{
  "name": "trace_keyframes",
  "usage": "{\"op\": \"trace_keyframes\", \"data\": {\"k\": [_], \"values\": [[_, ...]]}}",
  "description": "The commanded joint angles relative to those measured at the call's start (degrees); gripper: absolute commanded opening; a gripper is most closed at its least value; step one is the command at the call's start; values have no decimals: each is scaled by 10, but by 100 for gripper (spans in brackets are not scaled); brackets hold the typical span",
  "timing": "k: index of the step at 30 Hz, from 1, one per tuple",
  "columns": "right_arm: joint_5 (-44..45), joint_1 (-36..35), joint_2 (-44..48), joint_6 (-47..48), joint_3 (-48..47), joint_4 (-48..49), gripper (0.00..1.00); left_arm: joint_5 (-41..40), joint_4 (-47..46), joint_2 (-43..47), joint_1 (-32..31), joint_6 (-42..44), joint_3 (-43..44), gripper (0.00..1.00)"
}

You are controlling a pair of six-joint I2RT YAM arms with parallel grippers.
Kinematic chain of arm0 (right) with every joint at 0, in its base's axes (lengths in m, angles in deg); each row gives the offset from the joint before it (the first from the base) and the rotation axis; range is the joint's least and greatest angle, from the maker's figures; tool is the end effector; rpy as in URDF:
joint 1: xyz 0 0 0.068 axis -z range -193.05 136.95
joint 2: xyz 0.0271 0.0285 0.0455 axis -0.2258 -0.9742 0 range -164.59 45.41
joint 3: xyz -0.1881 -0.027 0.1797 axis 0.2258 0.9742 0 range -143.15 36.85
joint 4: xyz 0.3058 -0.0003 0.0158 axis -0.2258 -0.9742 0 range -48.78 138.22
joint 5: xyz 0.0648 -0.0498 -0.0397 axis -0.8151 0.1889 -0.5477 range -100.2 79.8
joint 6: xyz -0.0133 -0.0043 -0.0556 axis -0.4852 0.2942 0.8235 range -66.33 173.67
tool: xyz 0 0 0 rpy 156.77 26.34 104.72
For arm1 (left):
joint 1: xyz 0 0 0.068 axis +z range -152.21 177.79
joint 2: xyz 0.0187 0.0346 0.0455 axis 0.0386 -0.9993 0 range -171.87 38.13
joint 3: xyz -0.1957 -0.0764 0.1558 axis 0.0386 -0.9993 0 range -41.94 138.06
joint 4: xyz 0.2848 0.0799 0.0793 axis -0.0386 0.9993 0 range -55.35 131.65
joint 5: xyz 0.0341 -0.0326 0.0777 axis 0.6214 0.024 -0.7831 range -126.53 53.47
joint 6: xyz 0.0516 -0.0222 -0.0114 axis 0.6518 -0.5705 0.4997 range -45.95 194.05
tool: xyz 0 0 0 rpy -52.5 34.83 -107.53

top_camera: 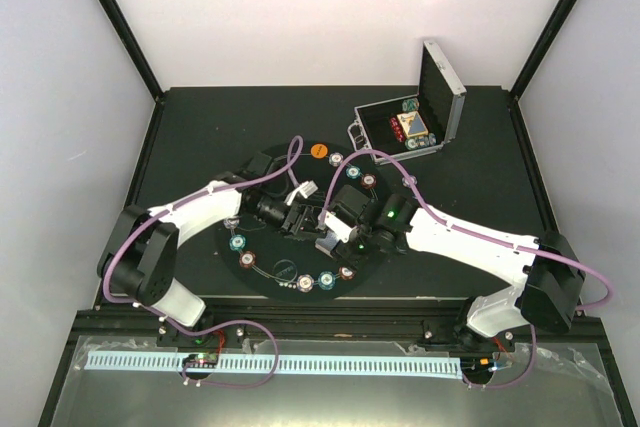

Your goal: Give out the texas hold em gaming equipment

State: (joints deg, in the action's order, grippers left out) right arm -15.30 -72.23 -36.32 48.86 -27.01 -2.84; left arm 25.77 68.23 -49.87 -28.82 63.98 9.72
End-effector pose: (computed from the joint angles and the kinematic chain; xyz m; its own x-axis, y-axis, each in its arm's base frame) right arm 0.1616 0.2778 0.2239 -0.5496 -0.7581 -0.3510 -0.8285 0.5485 0.1128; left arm 0.2647 -0.1728 0.1536 -0.9107 0.3654 -0.1926 0.3257 0.3487 -0.8788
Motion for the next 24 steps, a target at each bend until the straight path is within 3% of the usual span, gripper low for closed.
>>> {"op": "trace_keyframes", "data": {"k": [1, 11, 24], "values": [[6, -5, -5, 2, -6, 0, 54, 18, -3, -14, -10, 5, 30, 62], [8, -5, -7, 3, -9, -2, 54, -3, 14, -16, -13, 21, 25, 46], [11, -5, -8, 2, -8, -3, 54, -22, 28, -5, -10, 28, 22, 35]]}}
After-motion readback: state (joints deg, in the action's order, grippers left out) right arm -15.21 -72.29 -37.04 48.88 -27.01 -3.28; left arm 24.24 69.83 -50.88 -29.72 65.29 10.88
